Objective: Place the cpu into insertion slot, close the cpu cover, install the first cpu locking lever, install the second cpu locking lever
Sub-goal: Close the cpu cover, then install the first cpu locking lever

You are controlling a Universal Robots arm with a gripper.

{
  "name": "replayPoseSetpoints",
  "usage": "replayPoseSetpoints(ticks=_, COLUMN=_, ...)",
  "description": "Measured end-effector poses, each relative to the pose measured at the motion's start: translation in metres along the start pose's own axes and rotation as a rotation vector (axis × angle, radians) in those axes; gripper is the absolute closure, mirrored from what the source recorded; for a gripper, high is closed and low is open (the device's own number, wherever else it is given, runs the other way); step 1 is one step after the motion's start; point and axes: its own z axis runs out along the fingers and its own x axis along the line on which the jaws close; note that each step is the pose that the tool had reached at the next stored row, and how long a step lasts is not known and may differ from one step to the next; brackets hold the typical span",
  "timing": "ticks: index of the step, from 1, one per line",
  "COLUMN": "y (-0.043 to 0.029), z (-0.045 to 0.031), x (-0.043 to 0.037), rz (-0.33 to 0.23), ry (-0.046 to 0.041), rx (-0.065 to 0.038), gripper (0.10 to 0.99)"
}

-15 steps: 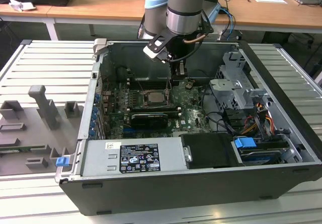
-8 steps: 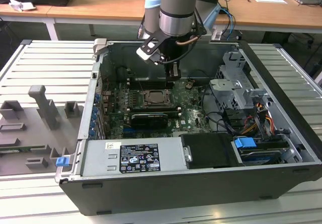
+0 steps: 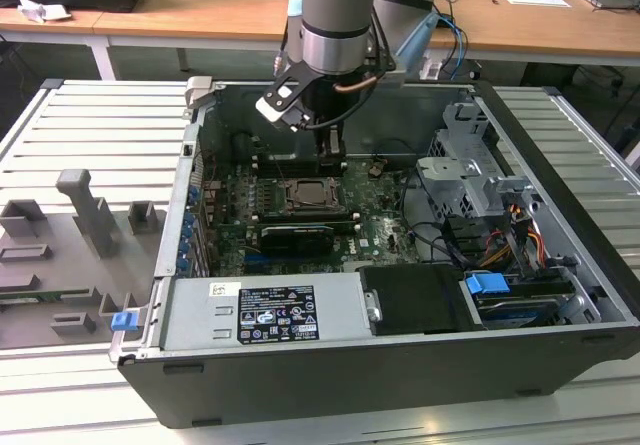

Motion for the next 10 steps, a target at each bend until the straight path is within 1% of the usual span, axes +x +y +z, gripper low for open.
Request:
replayPoseSetpoints(ticks=4, y=-0.0052, z=-0.0001, x=0.0002, rz=0.0, ry=0.0001, rx=0.0, gripper=0.98)
replayPoseSetpoints(ticks=10, y=-0.0059, z=-0.0001, x=0.0002, rz=0.0, ry=0.0001, rx=0.0, gripper=0.98)
